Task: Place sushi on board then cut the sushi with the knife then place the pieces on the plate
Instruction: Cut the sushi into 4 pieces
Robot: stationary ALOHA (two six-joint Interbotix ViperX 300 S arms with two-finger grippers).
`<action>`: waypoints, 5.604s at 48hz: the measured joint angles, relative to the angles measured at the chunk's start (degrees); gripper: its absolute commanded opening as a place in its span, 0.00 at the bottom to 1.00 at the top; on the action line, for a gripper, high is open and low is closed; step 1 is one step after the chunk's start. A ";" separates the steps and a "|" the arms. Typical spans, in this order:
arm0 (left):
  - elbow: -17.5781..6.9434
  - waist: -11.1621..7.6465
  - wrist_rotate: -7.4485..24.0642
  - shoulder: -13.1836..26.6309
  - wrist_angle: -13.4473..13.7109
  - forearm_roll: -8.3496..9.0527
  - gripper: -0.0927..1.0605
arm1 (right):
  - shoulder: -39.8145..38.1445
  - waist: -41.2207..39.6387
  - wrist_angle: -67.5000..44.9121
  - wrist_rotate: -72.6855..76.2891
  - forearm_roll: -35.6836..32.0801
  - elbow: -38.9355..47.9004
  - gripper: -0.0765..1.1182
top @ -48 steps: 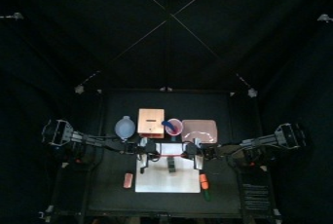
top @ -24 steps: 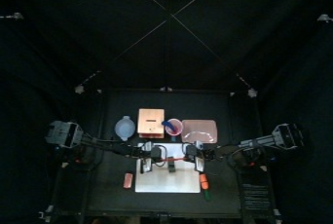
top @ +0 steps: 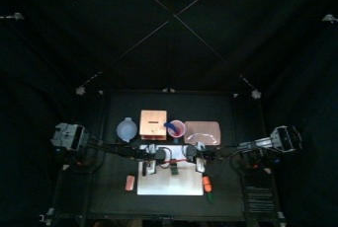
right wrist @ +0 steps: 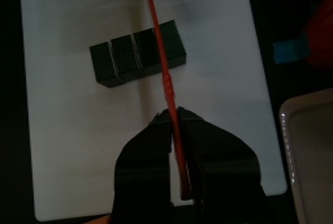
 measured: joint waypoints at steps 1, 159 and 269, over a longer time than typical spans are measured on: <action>0.00 0.00 0.09 0.00 0.00 0.00 0.44 | 0.09 0.00 0.00 0.00 0.00 0.00 0.34; -2.20 -1.58 0.09 -2.20 4.13 -0.35 0.44 | -1.67 2.37 7.91 -0.18 3.96 -2.55 0.33; -2.72 -2.55 0.35 6.42 3.78 -4.31 0.44 | 9.76 2.72 6.06 -0.09 6.15 -2.64 0.33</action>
